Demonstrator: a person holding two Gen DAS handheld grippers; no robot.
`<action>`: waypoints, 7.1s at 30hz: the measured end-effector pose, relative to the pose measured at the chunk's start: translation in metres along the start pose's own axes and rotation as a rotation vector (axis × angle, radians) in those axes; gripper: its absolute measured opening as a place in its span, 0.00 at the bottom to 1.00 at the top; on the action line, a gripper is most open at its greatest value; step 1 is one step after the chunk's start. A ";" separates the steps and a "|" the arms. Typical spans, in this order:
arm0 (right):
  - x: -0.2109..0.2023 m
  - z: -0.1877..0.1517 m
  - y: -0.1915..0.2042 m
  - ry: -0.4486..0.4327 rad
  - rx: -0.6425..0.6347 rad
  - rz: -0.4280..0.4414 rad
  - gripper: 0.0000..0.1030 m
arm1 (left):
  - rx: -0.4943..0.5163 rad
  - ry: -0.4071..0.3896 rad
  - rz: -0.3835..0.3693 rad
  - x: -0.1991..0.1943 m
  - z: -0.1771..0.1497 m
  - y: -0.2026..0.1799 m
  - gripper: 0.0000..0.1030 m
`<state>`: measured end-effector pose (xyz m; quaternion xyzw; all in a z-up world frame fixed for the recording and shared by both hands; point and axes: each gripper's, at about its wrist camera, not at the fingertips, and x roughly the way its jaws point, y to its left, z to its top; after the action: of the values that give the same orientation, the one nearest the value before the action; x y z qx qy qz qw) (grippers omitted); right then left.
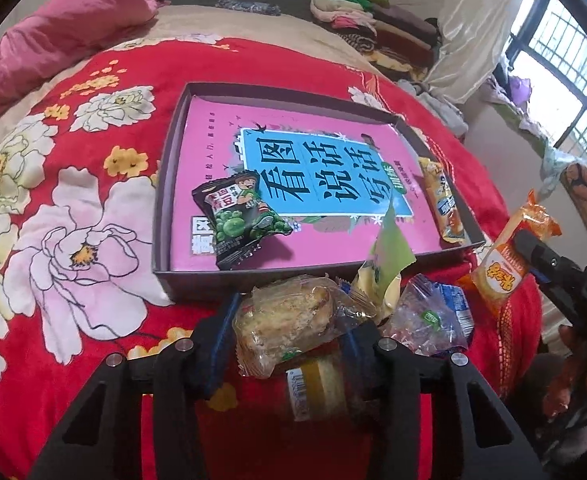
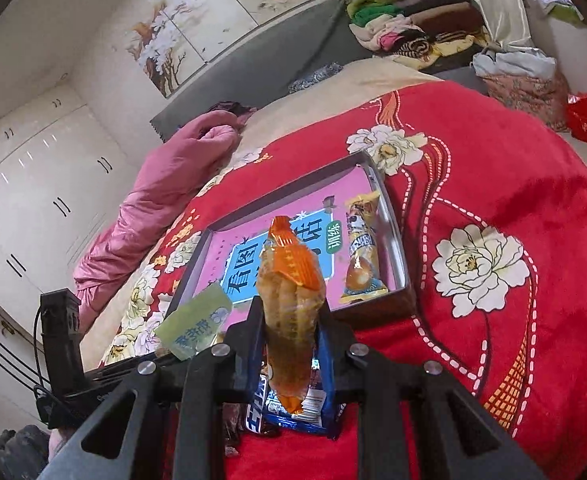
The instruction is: Organize snacks
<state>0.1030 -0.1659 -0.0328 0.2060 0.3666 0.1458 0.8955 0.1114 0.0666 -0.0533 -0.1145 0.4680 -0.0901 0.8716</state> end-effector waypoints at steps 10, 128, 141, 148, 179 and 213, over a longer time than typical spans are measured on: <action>-0.005 0.001 0.018 -0.029 -0.100 -0.015 0.23 | -0.008 -0.029 -0.022 -0.023 0.001 0.000 0.46; 0.055 0.038 -0.015 -0.059 -0.022 -0.031 0.23 | -0.054 -0.090 0.039 0.027 0.047 0.003 0.48; 0.058 0.035 -0.022 -0.051 -0.001 -0.038 0.23 | -0.053 -0.100 0.090 0.024 0.046 0.007 0.48; 0.061 0.030 -0.026 -0.037 0.019 -0.064 0.23 | -0.058 -0.099 0.090 0.024 0.046 0.008 0.48; 0.045 0.034 -0.032 -0.070 -0.004 -0.163 0.33 | -0.099 -0.098 0.055 0.021 0.046 0.015 0.49; 0.044 0.028 -0.011 -0.043 -0.083 -0.137 0.37 | -0.099 -0.060 0.008 0.017 0.048 0.013 0.67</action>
<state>0.1552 -0.1651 -0.0463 0.1463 0.3542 0.0949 0.9188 0.1619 0.0804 -0.0446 -0.1583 0.4460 -0.0600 0.8789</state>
